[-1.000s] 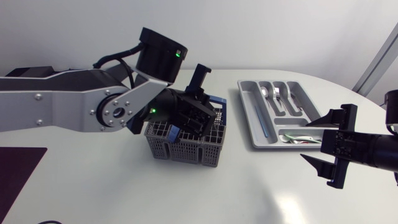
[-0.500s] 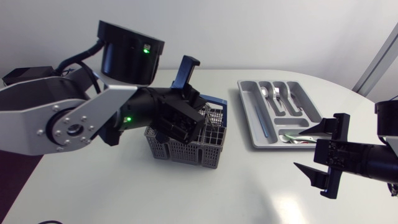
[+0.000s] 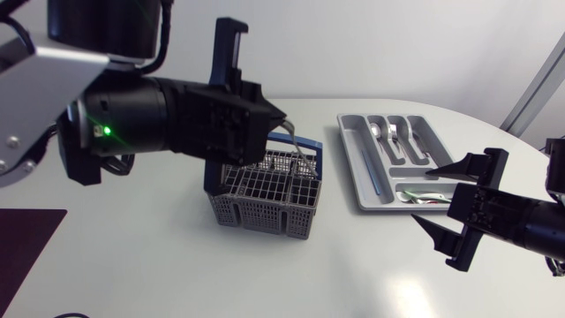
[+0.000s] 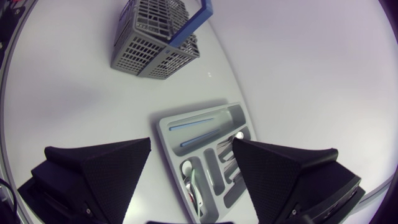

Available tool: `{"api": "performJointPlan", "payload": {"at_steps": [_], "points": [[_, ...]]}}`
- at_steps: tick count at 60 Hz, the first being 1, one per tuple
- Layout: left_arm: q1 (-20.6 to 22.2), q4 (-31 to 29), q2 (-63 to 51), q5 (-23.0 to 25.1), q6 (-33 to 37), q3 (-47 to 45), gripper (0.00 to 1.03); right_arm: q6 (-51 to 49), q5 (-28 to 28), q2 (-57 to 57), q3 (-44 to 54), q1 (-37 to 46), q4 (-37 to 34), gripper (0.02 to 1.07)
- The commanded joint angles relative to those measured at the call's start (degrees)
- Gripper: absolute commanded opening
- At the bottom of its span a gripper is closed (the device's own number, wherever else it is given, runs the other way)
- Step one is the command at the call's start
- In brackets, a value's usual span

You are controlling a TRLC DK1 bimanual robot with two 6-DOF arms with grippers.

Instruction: Unload the cutlery basket into the drawer organizer.

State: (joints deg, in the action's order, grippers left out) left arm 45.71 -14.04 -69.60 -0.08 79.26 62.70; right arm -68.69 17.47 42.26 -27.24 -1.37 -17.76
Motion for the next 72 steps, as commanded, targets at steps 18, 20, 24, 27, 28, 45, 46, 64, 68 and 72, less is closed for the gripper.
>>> {"api": "performJointPlan", "payload": {"at_steps": [18,20,24,27,28,45,46,64,68,72], "points": [[6.67,-7.23,-13.89,-4.85,-37.60,14.30,0.06,18.94,-0.42,-7.72,0.61,-5.23,3.52,0.97],[6.67,-8.19,-15.74,-4.85,-40.68,16.05,0.06,20.52,-0.51,-7.98,0.44,-5.93,3.61,0.97],[6.41,-9.69,-19.34,-4.85,-46.74,19.22,0.03,23.42,-0.69,-8.33,0.35,-7.34,3.78,0.96],[6.14,-11.45,-21.98,-4.85,-50.70,21.85,0.03,25.27,-1.30,-8.69,0.61,-8.39,4.75,0.96],[6.14,-12.06,-22.86,-4.76,-52.02,22.82,0.03,25.88,-1.65,-8.69,0.61,-8.92,5.10,0.96],[5.53,-17.25,-31.65,-3.79,-66.26,32.31,0.03,30.45,-11.32,-7.63,2.55,-18.94,11.25,0.87],[5.53,-17.42,-32.09,-3.61,-66.78,32.84,0.03,30.45,-12.29,-7.28,2.72,-19.90,11.96,0.86],[6.05,-20.50,-34.37,-2.91,-68.98,36.53,0.03,28.52,-15.89,-0.95,3.87,-23.86,20.31,0.52],[6.32,-20.59,-34.46,-2.82,-68.98,36.53,0.03,28.17,-15.98,0.28,3.87,-23.86,21.80,0.48],[6.58,-20.94,-34.81,-2.82,-68.89,36.80,0.03,27.82,-15.98,1.60,3.69,-23.86,22.68,0.48]]}}
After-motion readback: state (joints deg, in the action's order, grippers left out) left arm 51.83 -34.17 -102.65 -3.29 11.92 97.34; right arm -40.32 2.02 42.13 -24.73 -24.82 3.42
